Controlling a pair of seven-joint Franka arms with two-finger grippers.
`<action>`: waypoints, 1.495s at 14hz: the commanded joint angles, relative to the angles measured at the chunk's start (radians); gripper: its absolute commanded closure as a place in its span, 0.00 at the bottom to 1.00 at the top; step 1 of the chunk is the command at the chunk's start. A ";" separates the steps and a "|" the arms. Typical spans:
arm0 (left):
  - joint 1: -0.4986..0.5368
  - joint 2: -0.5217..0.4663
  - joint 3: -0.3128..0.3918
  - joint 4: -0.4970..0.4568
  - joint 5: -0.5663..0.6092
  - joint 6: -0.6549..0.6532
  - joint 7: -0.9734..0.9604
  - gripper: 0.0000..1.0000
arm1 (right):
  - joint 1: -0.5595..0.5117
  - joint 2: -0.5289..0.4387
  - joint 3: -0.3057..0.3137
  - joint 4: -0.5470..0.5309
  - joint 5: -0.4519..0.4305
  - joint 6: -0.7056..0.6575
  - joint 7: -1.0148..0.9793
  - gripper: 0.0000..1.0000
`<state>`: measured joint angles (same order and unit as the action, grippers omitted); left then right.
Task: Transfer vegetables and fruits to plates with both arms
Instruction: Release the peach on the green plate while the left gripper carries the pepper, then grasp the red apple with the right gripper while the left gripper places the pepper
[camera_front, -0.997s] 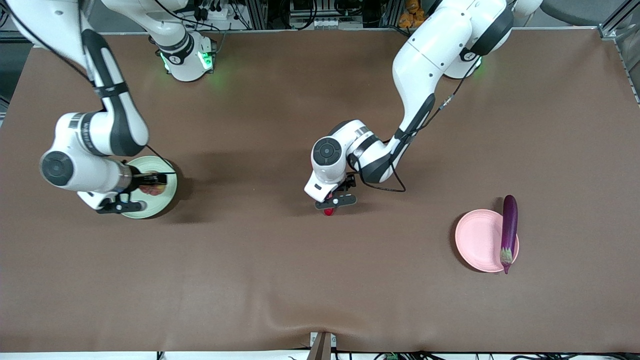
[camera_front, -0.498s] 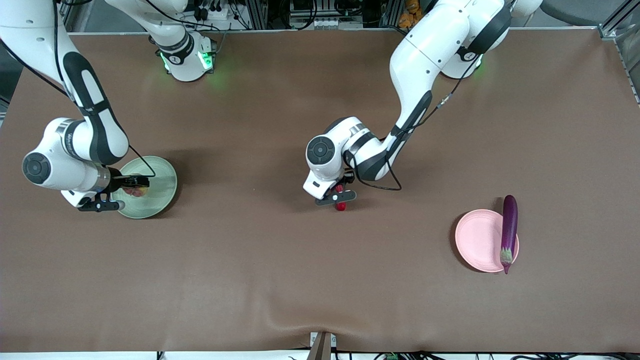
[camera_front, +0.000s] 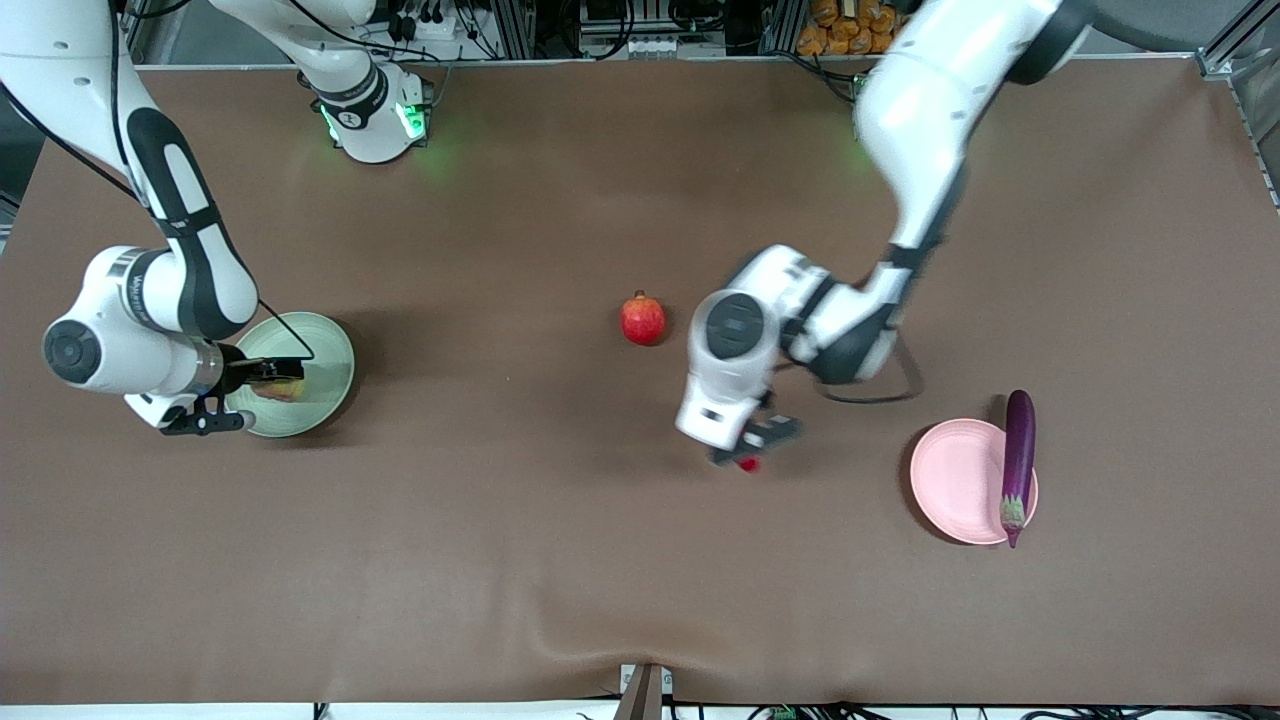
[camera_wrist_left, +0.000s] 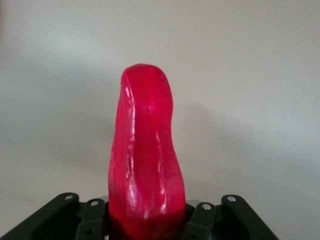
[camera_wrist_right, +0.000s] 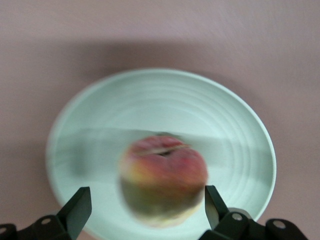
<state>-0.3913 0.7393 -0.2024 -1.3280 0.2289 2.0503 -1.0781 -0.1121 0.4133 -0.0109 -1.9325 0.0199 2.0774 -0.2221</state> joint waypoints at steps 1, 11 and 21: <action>0.148 -0.055 -0.014 -0.026 0.004 -0.013 0.006 1.00 | 0.081 -0.008 0.003 0.136 0.003 -0.150 0.134 0.00; 0.399 0.035 -0.012 -0.108 0.156 -0.013 0.496 1.00 | 0.589 0.036 0.003 0.244 0.310 -0.082 0.921 0.00; 0.428 0.063 -0.012 -0.108 0.198 -0.013 0.644 0.00 | 0.963 0.214 -0.004 0.251 0.281 0.219 1.081 0.00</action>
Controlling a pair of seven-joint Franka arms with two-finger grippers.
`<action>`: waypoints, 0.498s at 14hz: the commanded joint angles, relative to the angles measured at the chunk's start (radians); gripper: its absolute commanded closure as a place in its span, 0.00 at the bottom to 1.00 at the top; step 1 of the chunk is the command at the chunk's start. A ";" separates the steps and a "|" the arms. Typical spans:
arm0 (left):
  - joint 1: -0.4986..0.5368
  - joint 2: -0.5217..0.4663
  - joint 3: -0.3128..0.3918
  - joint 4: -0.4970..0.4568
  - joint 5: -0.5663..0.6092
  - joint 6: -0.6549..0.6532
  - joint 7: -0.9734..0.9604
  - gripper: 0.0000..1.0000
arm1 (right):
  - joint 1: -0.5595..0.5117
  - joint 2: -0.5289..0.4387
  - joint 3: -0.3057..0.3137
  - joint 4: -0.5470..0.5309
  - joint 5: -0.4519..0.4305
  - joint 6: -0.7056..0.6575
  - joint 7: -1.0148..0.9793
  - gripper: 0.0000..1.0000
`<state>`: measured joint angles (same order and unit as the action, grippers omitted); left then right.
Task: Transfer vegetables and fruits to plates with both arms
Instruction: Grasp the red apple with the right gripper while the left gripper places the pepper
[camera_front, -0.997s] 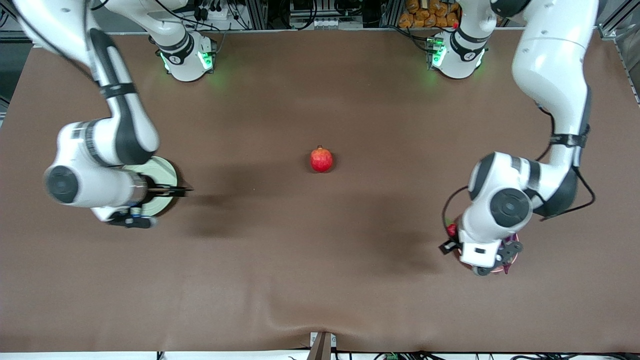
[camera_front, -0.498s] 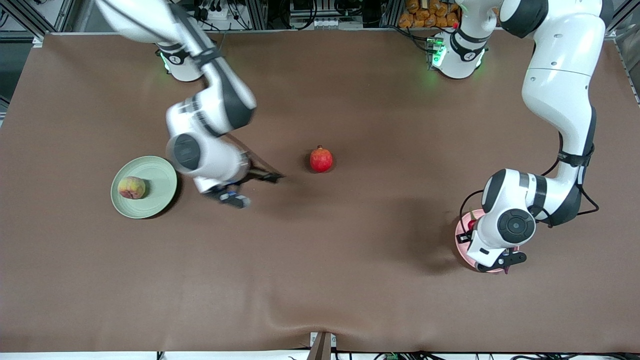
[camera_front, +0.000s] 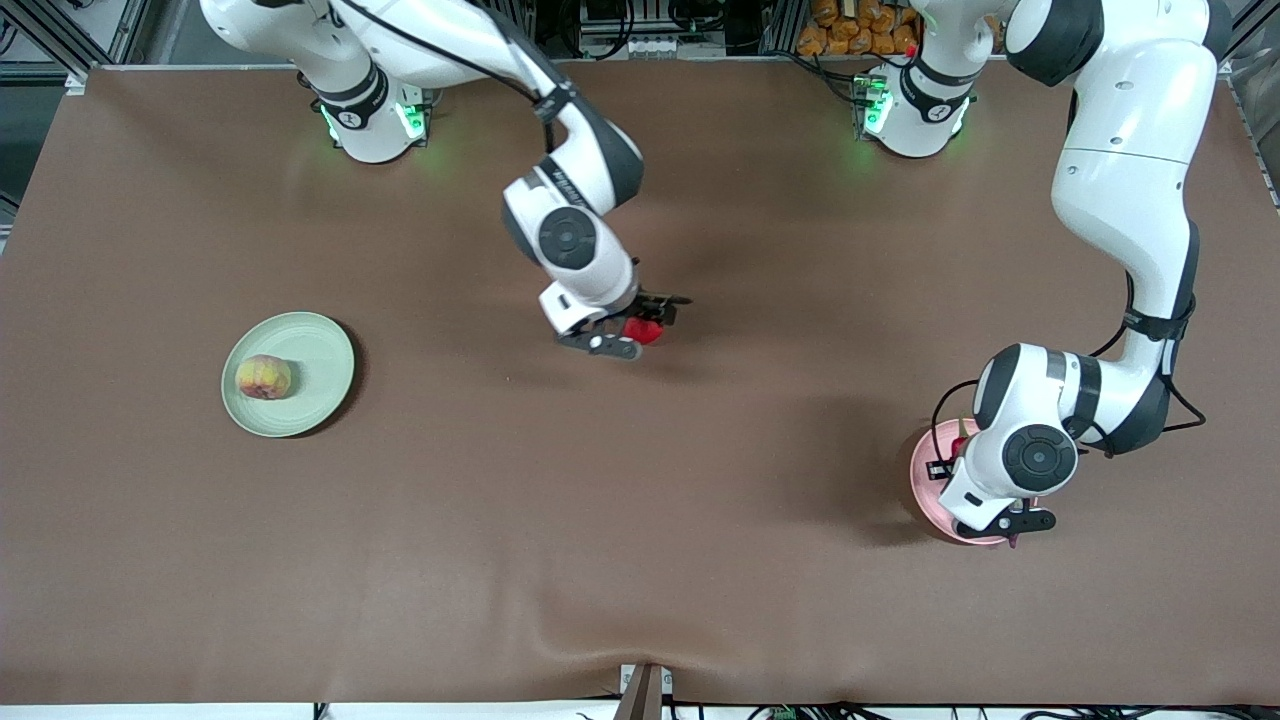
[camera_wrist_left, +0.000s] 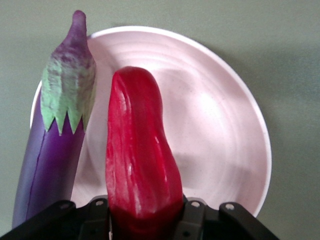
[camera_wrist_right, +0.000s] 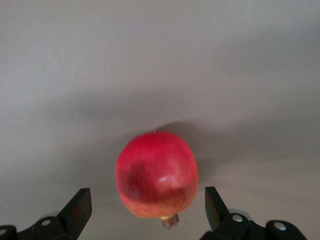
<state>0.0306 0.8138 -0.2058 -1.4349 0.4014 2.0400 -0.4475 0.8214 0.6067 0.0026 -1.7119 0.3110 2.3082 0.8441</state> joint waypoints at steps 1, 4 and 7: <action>0.006 -0.016 -0.009 -0.001 0.025 -0.003 0.012 0.00 | 0.044 0.033 -0.019 0.031 -0.033 -0.010 0.044 0.00; 0.006 -0.034 -0.012 0.002 0.025 -0.017 0.012 0.00 | 0.059 0.070 -0.018 0.035 -0.124 0.017 0.093 0.00; 0.003 -0.091 -0.024 0.007 0.016 -0.075 0.004 0.00 | 0.042 0.082 -0.016 0.037 -0.202 0.016 0.083 0.12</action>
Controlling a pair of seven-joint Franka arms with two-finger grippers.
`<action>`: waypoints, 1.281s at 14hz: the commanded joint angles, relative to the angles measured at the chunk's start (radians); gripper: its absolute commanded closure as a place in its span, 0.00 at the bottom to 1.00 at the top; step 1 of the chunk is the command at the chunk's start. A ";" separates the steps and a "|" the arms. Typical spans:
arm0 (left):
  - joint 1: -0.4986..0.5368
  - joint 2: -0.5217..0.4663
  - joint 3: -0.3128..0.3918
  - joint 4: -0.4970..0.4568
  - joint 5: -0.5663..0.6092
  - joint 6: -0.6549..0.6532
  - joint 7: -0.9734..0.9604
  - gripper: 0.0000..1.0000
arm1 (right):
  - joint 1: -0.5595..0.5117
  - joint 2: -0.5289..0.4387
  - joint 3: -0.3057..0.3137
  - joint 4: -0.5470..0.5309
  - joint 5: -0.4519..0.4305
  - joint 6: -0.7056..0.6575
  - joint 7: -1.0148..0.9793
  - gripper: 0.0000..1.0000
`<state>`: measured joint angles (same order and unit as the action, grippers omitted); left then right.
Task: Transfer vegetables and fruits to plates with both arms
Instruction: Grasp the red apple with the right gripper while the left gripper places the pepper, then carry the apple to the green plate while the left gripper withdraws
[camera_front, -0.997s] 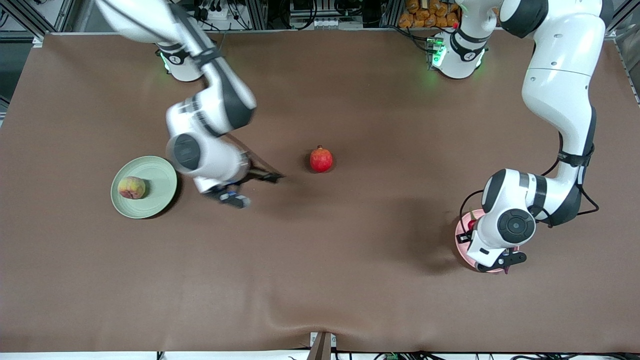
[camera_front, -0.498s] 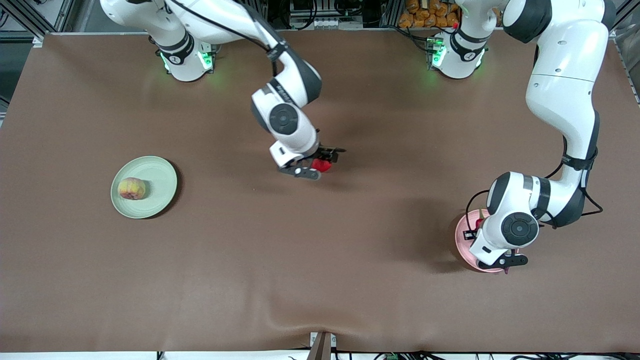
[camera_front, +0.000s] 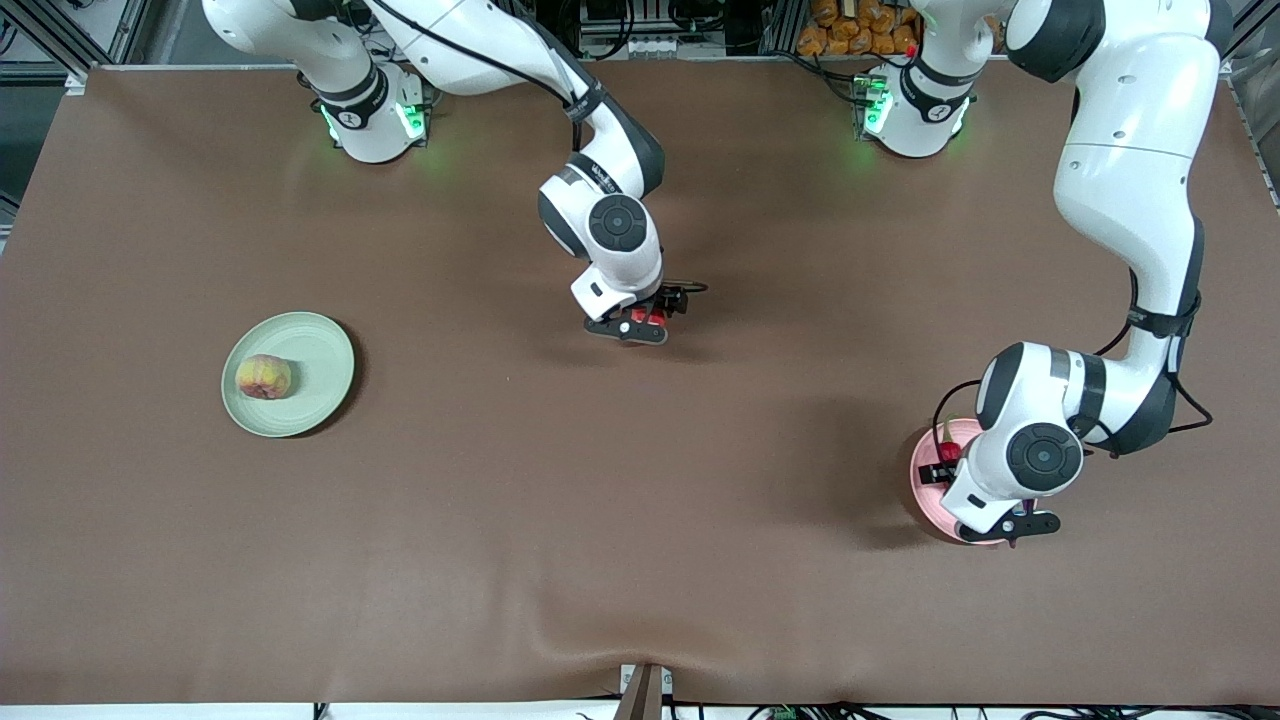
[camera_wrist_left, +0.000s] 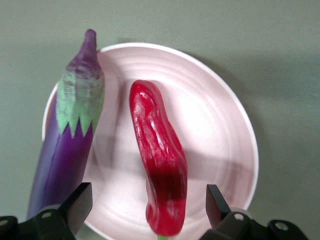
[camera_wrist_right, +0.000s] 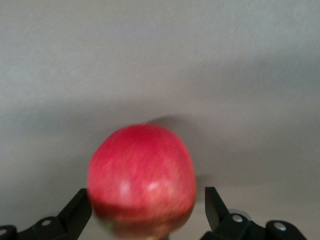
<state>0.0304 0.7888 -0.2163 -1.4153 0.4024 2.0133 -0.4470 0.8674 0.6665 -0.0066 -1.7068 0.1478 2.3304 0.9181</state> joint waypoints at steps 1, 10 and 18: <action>0.003 -0.095 -0.015 -0.013 0.007 -0.056 0.004 0.00 | -0.005 0.022 -0.007 0.032 -0.040 -0.006 0.004 0.20; 0.080 -0.400 -0.041 -0.021 -0.229 -0.255 0.223 0.00 | -0.178 -0.034 -0.015 0.216 -0.053 -0.450 -0.037 1.00; 0.079 -0.629 0.010 -0.031 -0.341 -0.482 0.392 0.00 | -0.654 -0.286 -0.023 -0.031 -0.093 -0.582 -0.703 1.00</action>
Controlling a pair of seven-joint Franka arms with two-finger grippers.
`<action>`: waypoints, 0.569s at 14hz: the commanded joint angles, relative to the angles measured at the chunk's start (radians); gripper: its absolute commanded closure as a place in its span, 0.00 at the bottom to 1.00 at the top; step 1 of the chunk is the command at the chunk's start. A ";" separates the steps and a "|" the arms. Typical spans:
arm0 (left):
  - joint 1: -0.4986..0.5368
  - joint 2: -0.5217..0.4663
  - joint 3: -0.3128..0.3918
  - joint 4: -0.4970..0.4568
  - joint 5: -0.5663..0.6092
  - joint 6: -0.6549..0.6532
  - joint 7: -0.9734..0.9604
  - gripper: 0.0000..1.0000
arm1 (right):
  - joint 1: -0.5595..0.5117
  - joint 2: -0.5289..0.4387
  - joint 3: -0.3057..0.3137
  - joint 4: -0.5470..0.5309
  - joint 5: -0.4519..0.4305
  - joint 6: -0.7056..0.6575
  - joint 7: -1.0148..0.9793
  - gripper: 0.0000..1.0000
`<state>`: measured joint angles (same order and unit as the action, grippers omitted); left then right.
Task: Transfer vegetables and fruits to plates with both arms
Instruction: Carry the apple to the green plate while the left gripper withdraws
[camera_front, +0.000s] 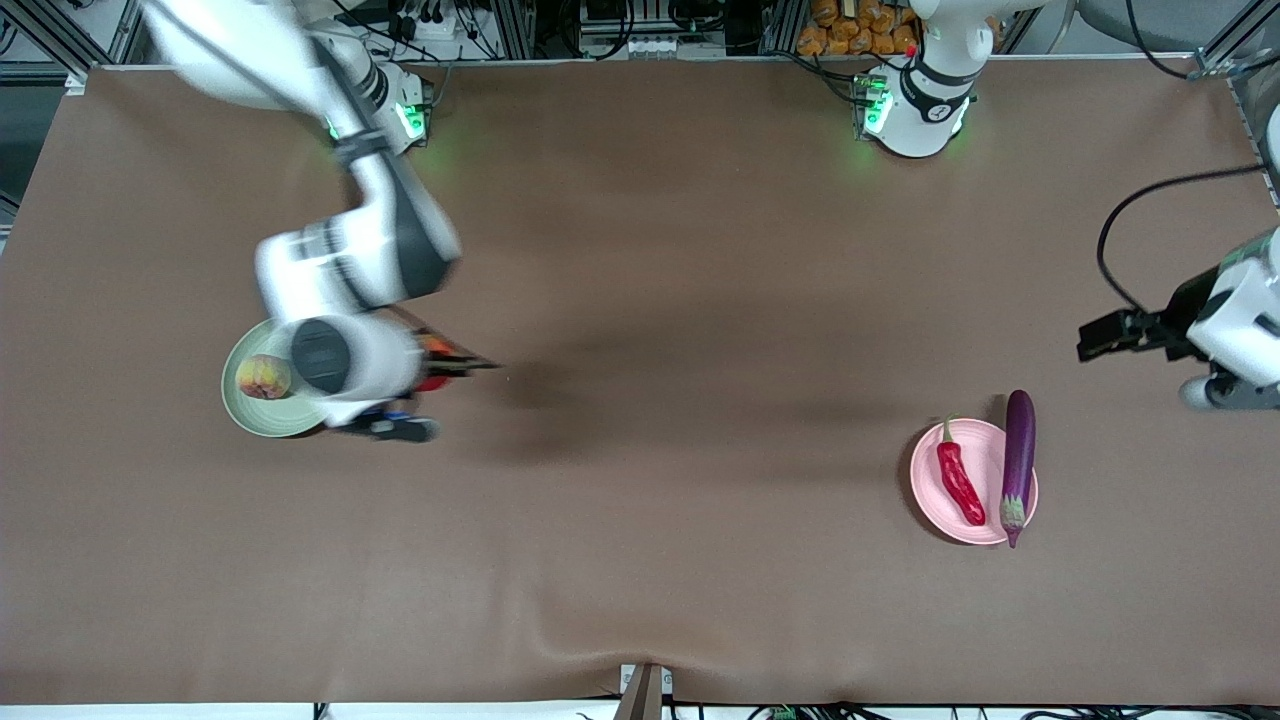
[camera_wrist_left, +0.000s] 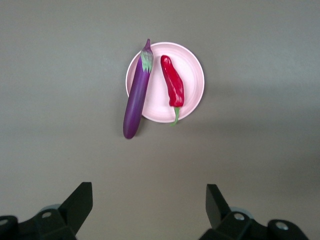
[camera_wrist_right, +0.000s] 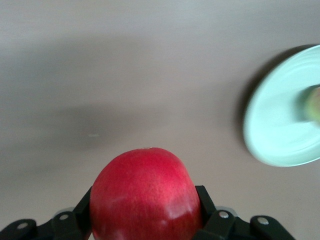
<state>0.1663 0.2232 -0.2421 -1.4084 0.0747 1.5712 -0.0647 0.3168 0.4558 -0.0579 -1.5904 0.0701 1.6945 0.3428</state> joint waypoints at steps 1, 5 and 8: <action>-0.117 -0.085 0.087 -0.046 -0.013 -0.048 0.011 0.00 | -0.146 -0.091 0.029 -0.193 -0.016 0.089 -0.169 1.00; -0.274 -0.197 0.238 -0.181 -0.021 -0.056 0.025 0.00 | -0.281 -0.118 0.029 -0.436 -0.036 0.382 -0.307 1.00; -0.300 -0.229 0.283 -0.221 -0.035 -0.053 0.032 0.00 | -0.305 -0.106 0.029 -0.461 -0.036 0.451 -0.329 1.00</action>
<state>-0.1134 0.0447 -0.0061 -1.5700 0.0620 1.5087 -0.0630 0.0344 0.3991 -0.0553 -2.0077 0.0541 2.1232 0.0235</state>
